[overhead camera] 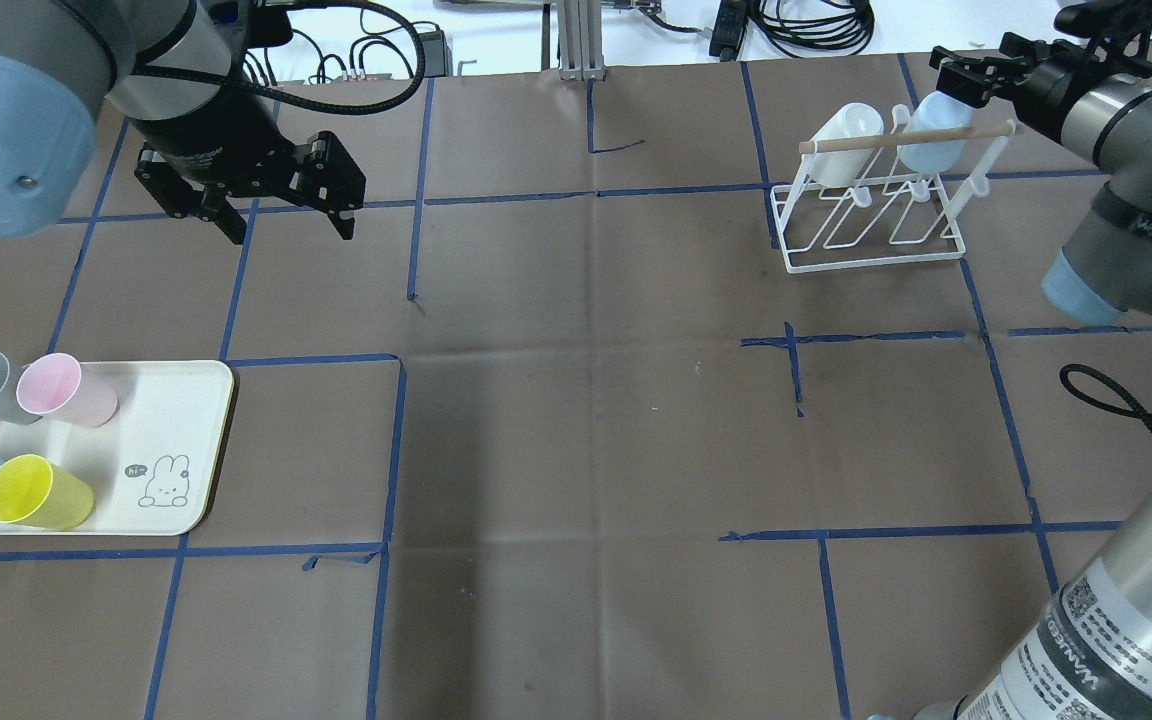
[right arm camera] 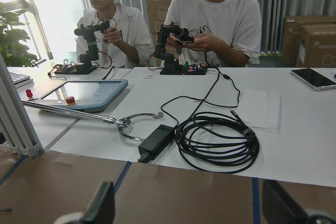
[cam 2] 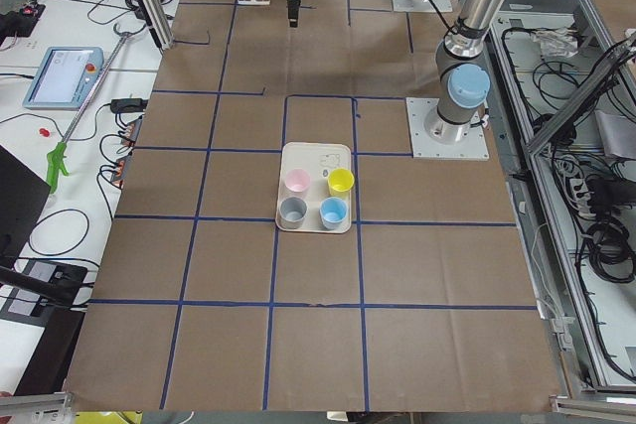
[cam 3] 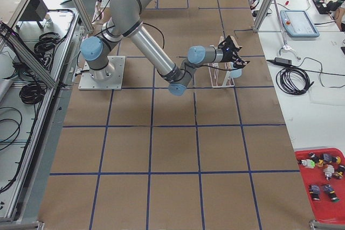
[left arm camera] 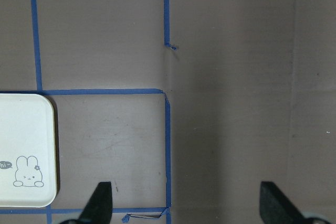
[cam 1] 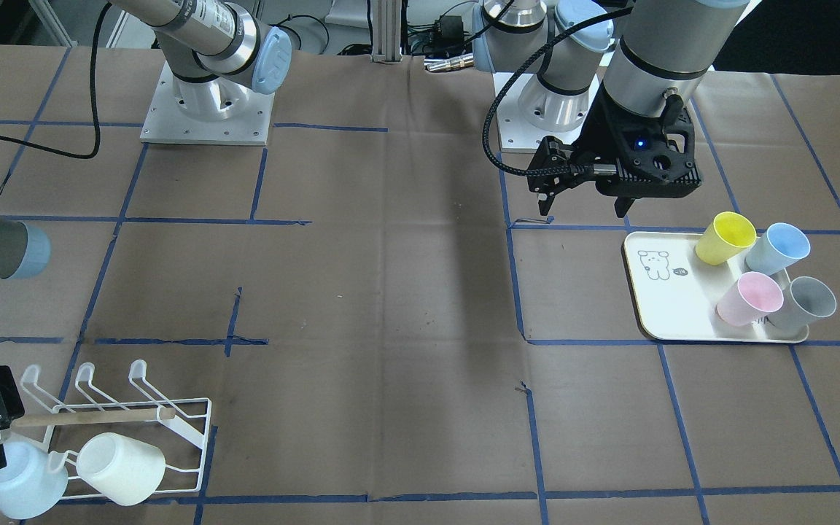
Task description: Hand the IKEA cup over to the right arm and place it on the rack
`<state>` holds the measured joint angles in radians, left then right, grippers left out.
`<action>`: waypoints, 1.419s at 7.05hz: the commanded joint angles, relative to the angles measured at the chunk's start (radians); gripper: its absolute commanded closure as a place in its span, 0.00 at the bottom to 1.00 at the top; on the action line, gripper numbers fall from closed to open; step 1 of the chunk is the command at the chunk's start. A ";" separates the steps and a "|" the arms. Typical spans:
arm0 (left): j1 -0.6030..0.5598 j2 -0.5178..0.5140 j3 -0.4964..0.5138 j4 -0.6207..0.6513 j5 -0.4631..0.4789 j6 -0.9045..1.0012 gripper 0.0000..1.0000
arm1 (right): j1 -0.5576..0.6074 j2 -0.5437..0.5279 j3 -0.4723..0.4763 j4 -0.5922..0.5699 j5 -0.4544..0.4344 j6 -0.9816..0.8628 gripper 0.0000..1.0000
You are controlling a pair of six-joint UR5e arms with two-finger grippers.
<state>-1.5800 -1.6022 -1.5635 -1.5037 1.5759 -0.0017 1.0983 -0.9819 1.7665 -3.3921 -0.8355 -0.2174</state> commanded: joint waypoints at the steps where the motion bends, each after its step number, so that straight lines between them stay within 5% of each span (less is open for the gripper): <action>1: 0.000 -0.002 -0.001 0.010 0.012 0.000 0.01 | 0.003 -0.119 -0.002 0.359 -0.069 -0.043 0.00; 6: 0.000 -0.001 -0.001 0.010 0.007 0.000 0.01 | 0.109 -0.441 -0.001 0.943 -0.360 -0.093 0.00; 10: 0.000 -0.011 -0.001 0.010 0.006 -0.001 0.01 | 0.166 -0.625 -0.103 1.621 -0.417 -0.088 0.00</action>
<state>-1.5800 -1.6072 -1.5647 -1.4941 1.5816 -0.0025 1.2464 -1.5626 1.7157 -2.0078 -1.2292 -0.3043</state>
